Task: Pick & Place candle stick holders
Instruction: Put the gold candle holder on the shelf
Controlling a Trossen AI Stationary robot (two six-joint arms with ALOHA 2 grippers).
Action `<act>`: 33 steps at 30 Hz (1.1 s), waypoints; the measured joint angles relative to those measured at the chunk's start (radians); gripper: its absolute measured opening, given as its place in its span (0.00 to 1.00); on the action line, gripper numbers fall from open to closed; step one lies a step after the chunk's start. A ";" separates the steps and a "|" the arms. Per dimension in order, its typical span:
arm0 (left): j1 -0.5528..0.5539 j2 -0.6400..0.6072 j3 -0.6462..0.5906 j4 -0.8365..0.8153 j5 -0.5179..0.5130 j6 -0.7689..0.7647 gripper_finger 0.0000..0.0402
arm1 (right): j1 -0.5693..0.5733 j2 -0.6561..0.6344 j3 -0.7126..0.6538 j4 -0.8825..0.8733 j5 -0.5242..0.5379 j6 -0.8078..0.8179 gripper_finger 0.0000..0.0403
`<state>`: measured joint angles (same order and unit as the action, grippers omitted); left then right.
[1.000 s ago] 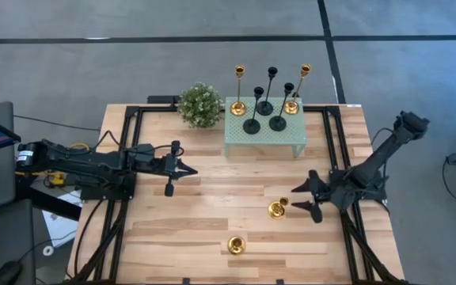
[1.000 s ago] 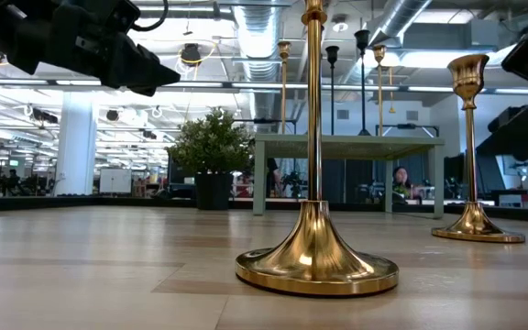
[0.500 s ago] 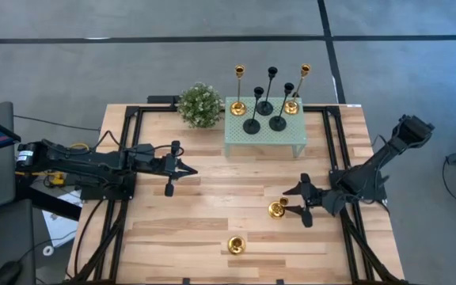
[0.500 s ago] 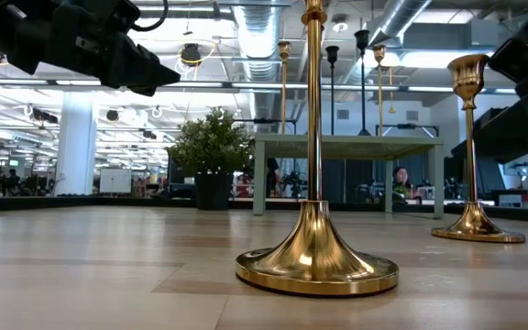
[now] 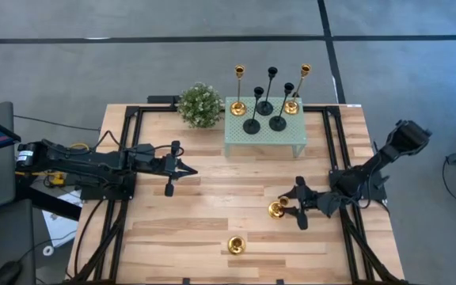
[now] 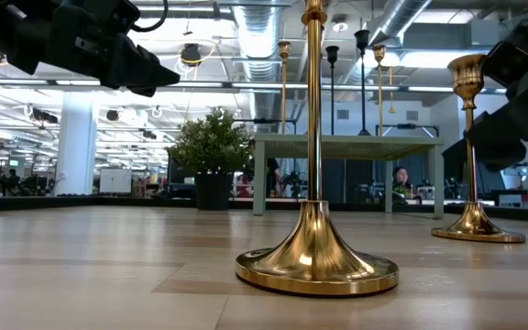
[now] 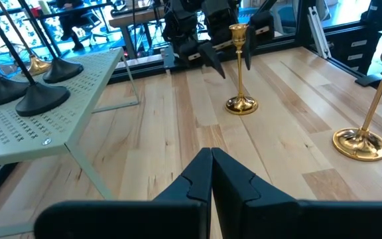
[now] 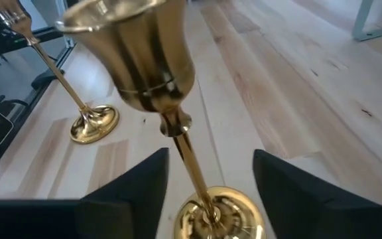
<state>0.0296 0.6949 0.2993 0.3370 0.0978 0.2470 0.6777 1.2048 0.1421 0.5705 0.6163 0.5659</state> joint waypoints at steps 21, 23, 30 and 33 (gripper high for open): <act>0.000 0.000 0.000 -0.007 0.000 0.000 0.02 | 0.000 -0.001 0.010 0.028 -0.016 0.011 0.01; 0.000 0.000 0.000 -0.007 0.000 0.000 0.02 | 0.000 -0.021 0.029 0.028 -0.018 -0.010 0.01; 0.000 0.000 0.000 -0.007 0.000 0.000 0.02 | -0.048 -0.169 0.150 -0.285 -0.040 -0.043 0.01; 0.000 0.000 0.000 -0.007 0.000 0.000 0.02 | -0.082 -0.242 0.233 -0.502 -0.043 -0.046 0.00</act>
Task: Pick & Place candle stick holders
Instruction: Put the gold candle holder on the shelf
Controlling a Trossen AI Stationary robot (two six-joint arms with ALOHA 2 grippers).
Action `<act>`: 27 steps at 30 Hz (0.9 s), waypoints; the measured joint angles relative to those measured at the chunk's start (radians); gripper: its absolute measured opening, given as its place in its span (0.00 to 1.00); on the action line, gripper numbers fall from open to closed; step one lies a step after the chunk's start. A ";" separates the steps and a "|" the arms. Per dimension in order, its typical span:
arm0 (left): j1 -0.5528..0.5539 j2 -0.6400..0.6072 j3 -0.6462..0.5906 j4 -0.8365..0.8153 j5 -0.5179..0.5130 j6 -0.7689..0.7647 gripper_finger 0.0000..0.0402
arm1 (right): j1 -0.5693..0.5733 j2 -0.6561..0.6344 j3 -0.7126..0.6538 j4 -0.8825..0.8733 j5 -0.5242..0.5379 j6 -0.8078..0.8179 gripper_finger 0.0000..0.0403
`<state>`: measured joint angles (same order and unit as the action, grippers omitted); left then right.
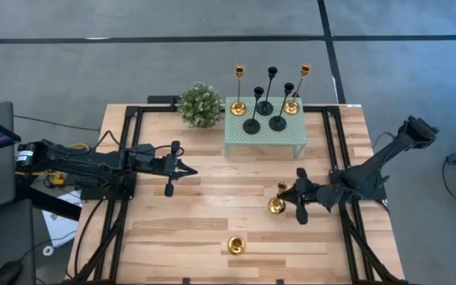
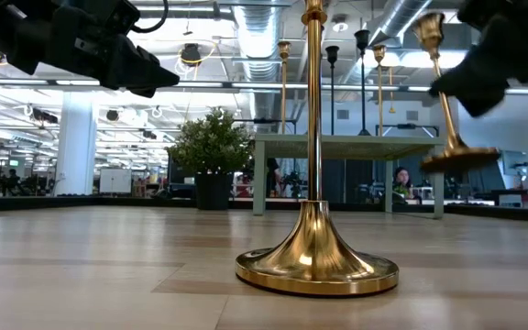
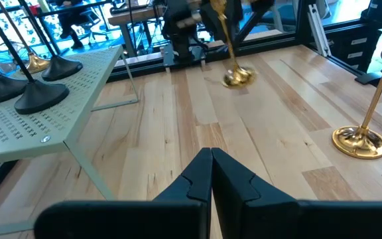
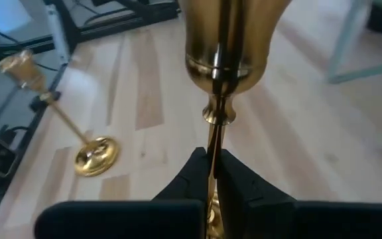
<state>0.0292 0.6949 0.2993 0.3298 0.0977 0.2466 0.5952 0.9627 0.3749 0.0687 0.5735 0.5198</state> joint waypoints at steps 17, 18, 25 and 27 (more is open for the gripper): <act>0.000 0.000 0.000 0.000 0.000 0.000 0.02 | -0.281 -0.283 0.227 -0.424 -0.003 -0.183 0.00; 0.000 0.000 0.000 0.000 0.000 0.000 0.02 | -0.308 -0.292 0.227 -0.428 -0.003 -0.188 0.00; 0.000 0.000 0.000 0.000 0.000 0.001 0.02 | -0.483 -0.324 0.227 -0.430 -0.005 -0.242 0.00; 0.000 0.000 0.000 0.000 0.000 0.003 0.02 | -0.536 -0.323 0.227 -0.431 -0.022 -0.250 0.00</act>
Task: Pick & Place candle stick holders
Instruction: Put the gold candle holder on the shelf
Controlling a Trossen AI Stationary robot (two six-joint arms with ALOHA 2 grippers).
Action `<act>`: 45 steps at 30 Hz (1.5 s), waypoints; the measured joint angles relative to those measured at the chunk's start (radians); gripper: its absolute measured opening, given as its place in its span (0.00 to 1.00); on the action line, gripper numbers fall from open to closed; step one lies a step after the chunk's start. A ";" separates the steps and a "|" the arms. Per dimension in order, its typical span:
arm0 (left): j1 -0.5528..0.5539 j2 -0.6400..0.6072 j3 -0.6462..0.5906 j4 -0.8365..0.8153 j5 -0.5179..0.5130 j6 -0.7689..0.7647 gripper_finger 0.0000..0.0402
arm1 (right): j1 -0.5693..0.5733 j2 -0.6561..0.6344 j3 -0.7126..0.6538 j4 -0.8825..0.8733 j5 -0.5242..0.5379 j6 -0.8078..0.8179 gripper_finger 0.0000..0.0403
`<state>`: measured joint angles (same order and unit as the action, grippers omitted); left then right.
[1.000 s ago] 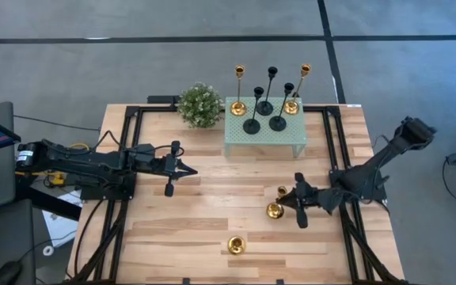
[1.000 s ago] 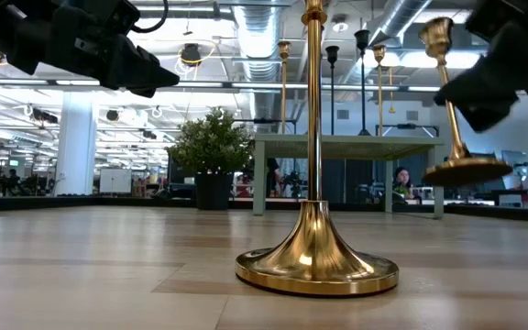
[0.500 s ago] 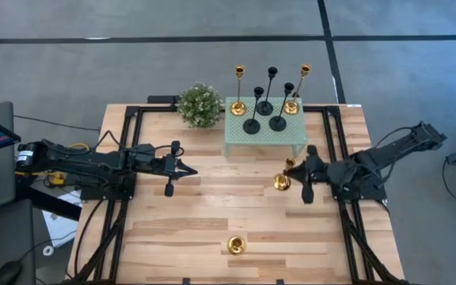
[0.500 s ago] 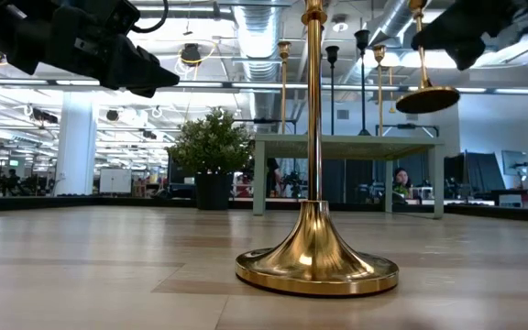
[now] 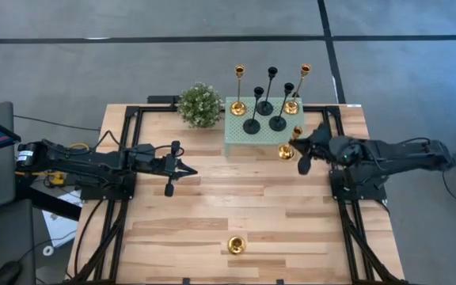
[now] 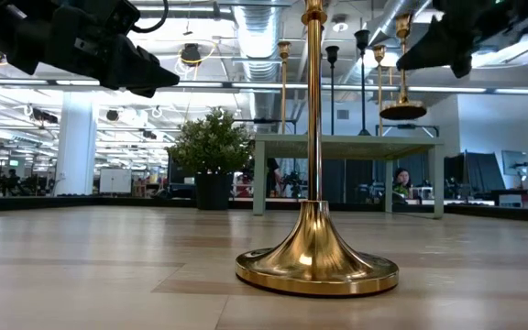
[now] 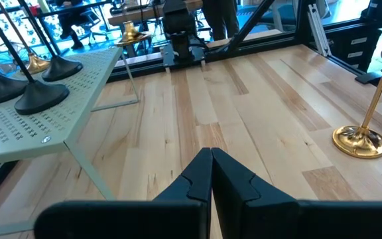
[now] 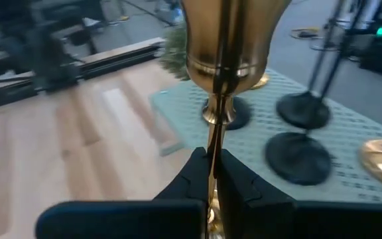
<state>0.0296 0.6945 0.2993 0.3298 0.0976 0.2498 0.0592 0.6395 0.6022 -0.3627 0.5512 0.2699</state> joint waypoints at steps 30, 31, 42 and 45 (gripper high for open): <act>0.000 0.000 0.000 0.000 0.000 0.000 0.02 | -0.484 0.093 0.000 0.015 -0.159 -0.060 0.00; 0.000 0.000 0.000 0.000 0.000 0.000 0.02 | -0.487 0.095 0.001 0.015 -0.161 -0.060 0.00; 0.000 0.000 0.000 0.000 0.000 0.000 0.02 | -0.490 0.099 0.001 0.004 -0.192 -0.060 0.10; 0.000 0.000 0.000 0.000 0.000 0.000 0.02 | -0.490 0.100 -0.001 -0.009 -0.196 -0.060 0.17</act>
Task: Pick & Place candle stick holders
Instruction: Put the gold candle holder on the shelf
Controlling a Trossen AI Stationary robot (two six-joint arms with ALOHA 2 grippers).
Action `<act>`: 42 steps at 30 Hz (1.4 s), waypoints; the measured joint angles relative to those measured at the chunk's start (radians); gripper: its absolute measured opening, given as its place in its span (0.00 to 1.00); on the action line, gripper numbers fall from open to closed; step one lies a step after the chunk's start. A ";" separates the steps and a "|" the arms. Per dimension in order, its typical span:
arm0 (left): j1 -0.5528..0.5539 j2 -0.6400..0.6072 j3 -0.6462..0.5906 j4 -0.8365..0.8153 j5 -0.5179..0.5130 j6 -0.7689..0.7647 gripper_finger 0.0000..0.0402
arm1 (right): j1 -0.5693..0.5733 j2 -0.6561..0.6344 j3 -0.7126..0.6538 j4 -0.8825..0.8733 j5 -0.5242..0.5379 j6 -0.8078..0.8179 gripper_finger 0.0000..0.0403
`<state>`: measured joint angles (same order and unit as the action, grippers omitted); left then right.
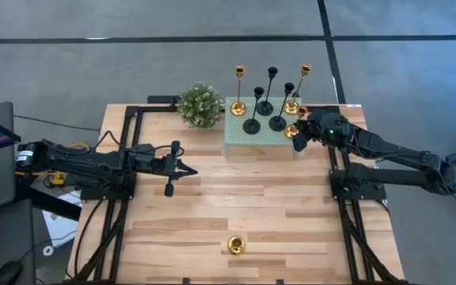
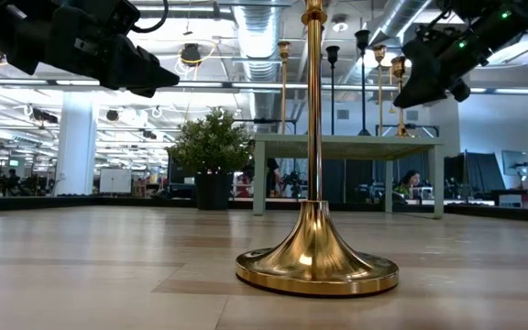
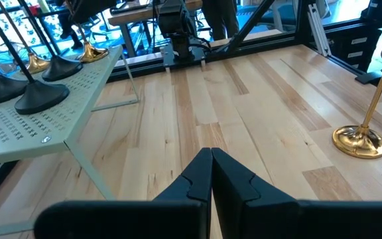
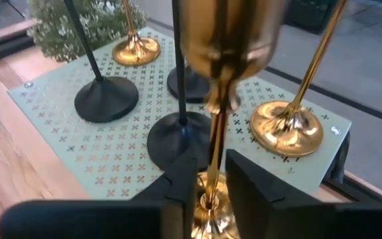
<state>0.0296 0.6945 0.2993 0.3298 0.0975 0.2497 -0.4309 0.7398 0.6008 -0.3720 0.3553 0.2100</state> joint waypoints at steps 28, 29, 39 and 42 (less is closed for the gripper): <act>0.000 0.000 0.000 0.000 0.011 -0.031 0.02 | 0.403 -0.015 0.214 -0.480 -0.041 0.408 0.43; 0.000 0.000 0.000 0.000 0.020 -0.043 0.02 | 0.443 -0.014 0.206 -0.477 0.004 0.426 0.41; -0.008 0.009 0.000 0.009 0.069 -0.073 0.02 | 0.797 -0.004 0.077 -0.381 0.329 0.568 0.26; -0.033 0.048 0.000 0.021 0.068 -0.074 0.02 | 0.872 0.006 0.035 -0.314 0.402 0.576 0.25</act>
<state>-0.0039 0.7420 0.2996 0.3510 0.1657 0.1757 0.4408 0.7457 0.6362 -0.6858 0.7573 0.7858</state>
